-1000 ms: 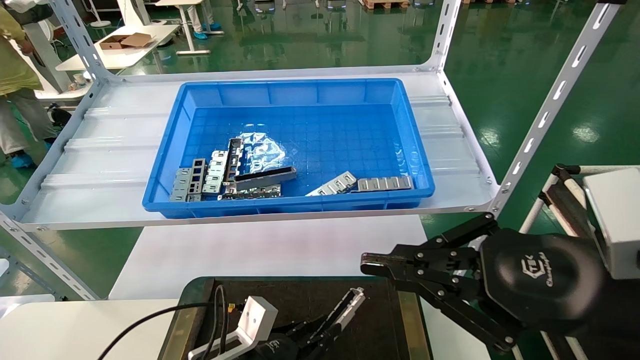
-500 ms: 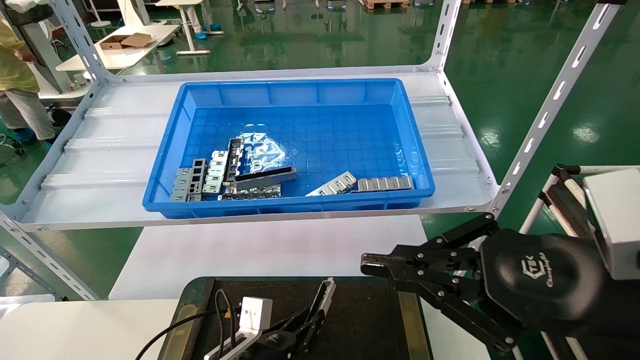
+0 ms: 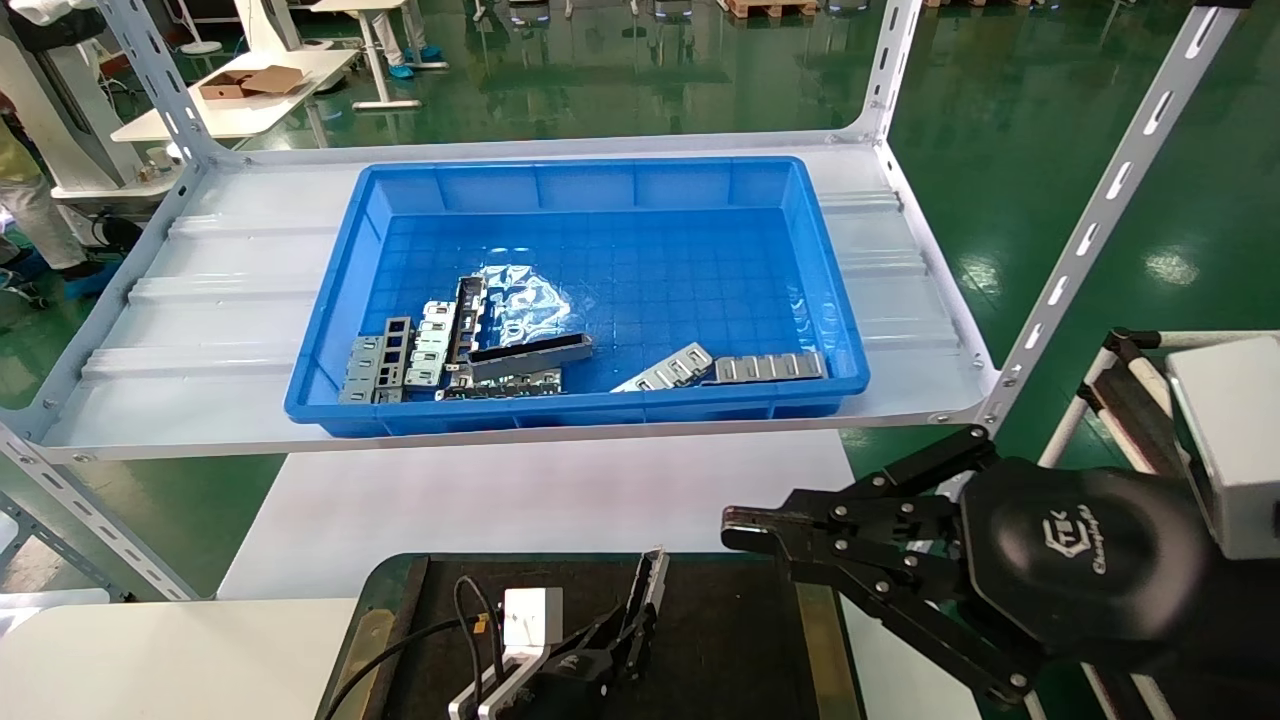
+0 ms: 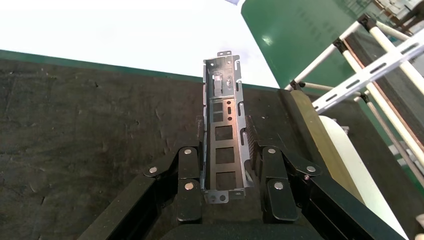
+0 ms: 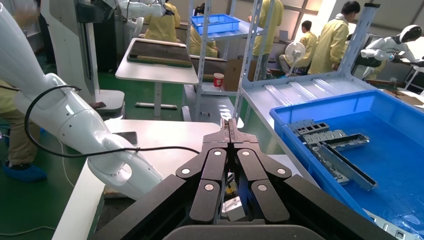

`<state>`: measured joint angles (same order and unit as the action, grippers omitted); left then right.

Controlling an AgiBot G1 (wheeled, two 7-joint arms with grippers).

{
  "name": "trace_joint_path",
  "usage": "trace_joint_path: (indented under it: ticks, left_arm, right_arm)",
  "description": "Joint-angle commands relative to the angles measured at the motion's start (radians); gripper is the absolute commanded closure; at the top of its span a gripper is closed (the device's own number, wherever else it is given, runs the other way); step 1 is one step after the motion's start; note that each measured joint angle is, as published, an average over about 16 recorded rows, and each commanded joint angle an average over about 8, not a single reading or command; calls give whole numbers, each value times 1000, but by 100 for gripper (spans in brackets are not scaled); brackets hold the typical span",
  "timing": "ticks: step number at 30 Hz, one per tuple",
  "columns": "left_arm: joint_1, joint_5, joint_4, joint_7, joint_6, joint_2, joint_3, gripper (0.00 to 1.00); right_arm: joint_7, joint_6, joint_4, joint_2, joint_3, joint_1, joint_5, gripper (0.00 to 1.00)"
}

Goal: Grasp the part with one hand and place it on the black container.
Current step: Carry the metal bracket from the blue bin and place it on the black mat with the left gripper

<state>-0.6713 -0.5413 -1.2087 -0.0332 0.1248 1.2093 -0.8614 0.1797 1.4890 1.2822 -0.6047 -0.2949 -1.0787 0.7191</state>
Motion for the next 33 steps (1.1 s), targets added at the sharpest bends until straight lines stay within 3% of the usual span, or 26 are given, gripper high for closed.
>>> trace_joint_path:
  ticks: [1, 17, 33]
  left_arm:
    - [4, -8, 16, 0, -1, 17, 13, 100]
    - [31, -70, 134, 13, -70, 112, 119, 100]
    - [48, -95, 183, 23, -103, 139, 159, 100]
  right_arm:
    - [0, 0, 0, 0, 0, 0, 0, 100]
    - [0, 0, 0, 0, -1, 0, -1, 100]
    - [-1, -1, 0, 1, -2, 0, -1, 100]
